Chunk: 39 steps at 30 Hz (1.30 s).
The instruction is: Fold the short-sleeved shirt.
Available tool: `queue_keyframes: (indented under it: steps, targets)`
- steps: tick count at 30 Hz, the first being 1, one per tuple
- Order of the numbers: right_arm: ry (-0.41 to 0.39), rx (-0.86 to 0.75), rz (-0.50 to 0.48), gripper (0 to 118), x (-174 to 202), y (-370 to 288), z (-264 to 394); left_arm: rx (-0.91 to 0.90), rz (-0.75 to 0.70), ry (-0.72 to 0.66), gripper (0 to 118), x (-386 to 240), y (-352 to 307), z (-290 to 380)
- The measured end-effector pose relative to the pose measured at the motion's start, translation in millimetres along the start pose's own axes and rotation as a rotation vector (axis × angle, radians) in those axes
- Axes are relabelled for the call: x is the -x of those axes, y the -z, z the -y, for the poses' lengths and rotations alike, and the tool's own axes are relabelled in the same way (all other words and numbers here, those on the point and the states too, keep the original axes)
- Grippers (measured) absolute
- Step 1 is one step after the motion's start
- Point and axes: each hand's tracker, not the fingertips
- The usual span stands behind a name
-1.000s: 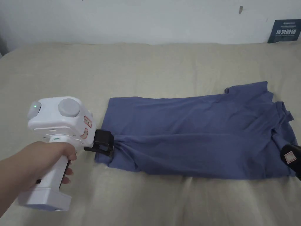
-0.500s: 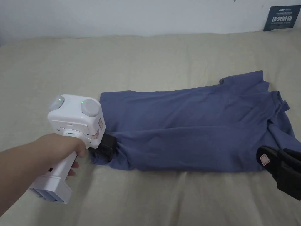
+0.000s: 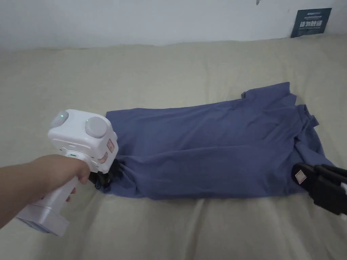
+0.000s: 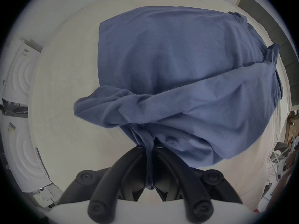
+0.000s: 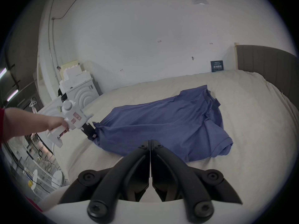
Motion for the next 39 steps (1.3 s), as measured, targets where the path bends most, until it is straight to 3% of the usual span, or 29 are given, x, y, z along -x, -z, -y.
queue_keyframes:
  steps: [3,8,9,10,11,12,13,17,21,23,25,26,28,30,32,39]
  targets:
    - [0.039,0.101,0.079,4,-30,10,-33,-0.044,0.002,-0.006,4,11,-7,-6]
    - [0.221,0.447,0.123,5,-93,56,-82,-0.125,0.025,-0.064,4,14,-33,-7]
    - [0.201,0.524,0.149,6,-98,68,-86,-0.124,0.028,-0.066,4,14,-32,-5]
    - [0.177,0.561,0.178,23,-111,80,-88,-0.121,0.031,-0.066,4,13,-31,-4]
    - [0.156,0.612,0.215,61,-116,90,-89,-0.124,0.027,-0.059,4,11,-31,-3]
    - [0.101,0.692,0.276,108,-118,98,-86,-0.123,0.022,-0.050,4,10,-31,-3]
    - [0.058,0.713,0.308,113,-121,105,-85,-0.118,0.021,-0.045,4,7,-32,1]
    - [0.006,0.744,0.439,113,-121,126,-79,-0.101,0.002,-0.042,4,7,-29,7]
    - [0.080,0.805,0.449,112,-129,142,-72,-0.082,0.001,-0.055,4,7,-22,13]
    - [0.059,0.865,0.451,106,-123,147,-63,-0.073,-0.007,-0.047,4,4,-18,15]
    - [0.047,0.869,0.440,61,-119,149,-58,-0.056,-0.019,-0.034,4,5,-9,14]
    - [0.067,0.871,0.411,46,-122,151,-61,-0.052,-0.019,-0.038,4,9,-4,13]
    - [0.113,0.864,0.398,28,-119,151,-62,-0.044,-0.013,-0.054,4,10,-2,12]
    - [0.069,0.869,0.378,17,-118,156,-69,-0.042,-0.010,-0.060,4,10,-6,17]
    - [0.001,0.858,0.374,16,-112,152,-77,-0.045,-0.016,-0.048,4,8,-9,17]
    - [-0.041,0.779,0.320,16,-94,124,-113,-0.080,0.028,-0.078,4,20,-29,19]
